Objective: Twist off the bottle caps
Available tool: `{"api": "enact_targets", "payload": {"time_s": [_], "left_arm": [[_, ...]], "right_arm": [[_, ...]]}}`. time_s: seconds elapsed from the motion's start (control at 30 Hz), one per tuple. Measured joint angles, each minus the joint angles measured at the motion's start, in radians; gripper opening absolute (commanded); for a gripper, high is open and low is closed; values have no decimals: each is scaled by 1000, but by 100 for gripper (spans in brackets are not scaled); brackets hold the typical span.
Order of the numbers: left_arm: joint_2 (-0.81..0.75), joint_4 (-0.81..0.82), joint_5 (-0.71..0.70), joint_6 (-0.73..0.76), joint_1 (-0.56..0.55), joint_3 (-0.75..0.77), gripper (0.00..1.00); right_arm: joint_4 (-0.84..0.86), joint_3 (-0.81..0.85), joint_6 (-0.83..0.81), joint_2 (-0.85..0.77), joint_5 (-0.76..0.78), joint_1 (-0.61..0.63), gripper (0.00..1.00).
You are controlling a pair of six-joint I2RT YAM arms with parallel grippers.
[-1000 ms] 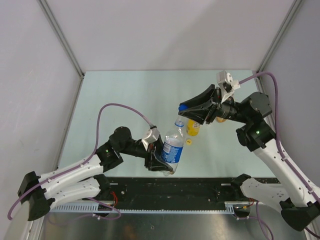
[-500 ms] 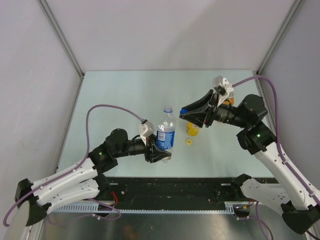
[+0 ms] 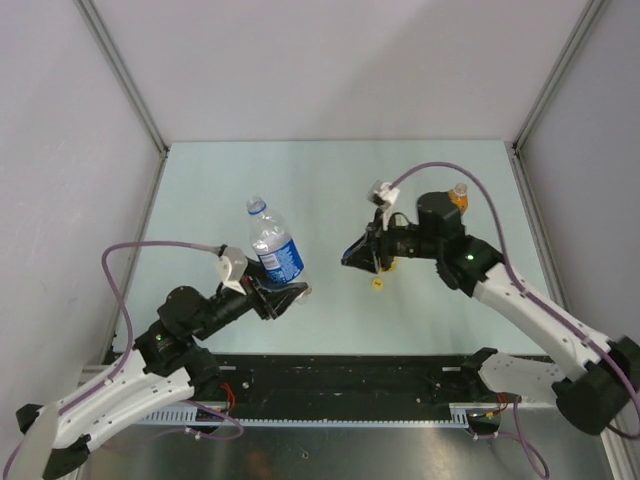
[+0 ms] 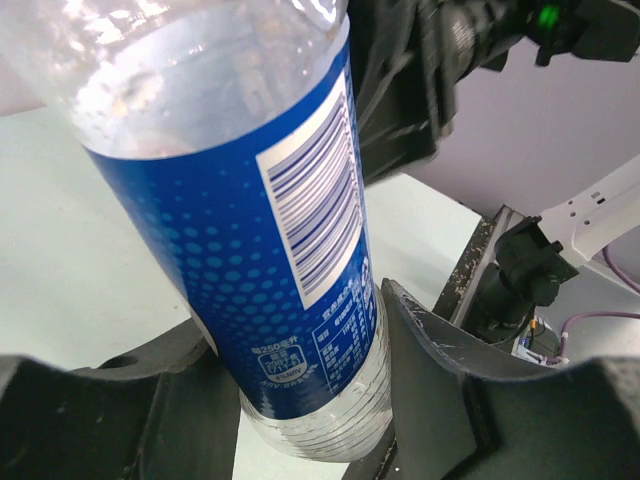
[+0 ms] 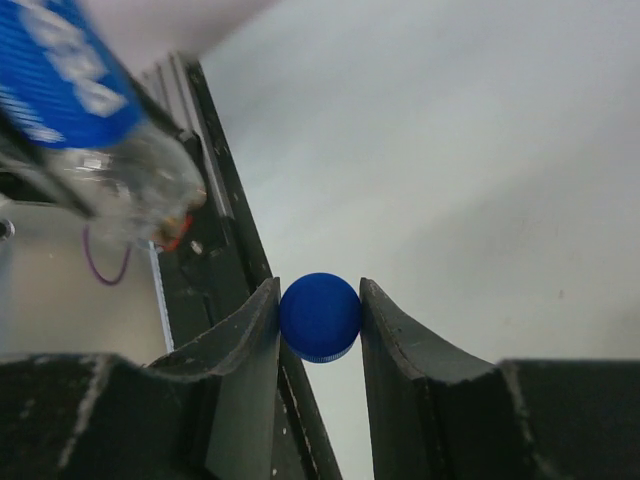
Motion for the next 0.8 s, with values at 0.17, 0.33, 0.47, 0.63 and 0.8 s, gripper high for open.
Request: {"api": "enact_targets", "payload": {"time_s": [0.17,0.33,0.47,0.63,0.8], "left_arm": [[14,-27,-19,-2,0,0,15],[79,-67,-17,-9,0,0,14],[118,-98,-17,-10,0,1,14],[127,-117,-17,-10,0,1,16],[120,-129,-18,-10,0,2,17]], "right_arm": [[-47,-15,-12,187,103,64,19],[-63,-27,-14,373,204,103,29],[-62,-33,-10,484,277,112,46],[-61,-35,9,520,329,112,67],[-56,-35,14,481,345,113,83]]}}
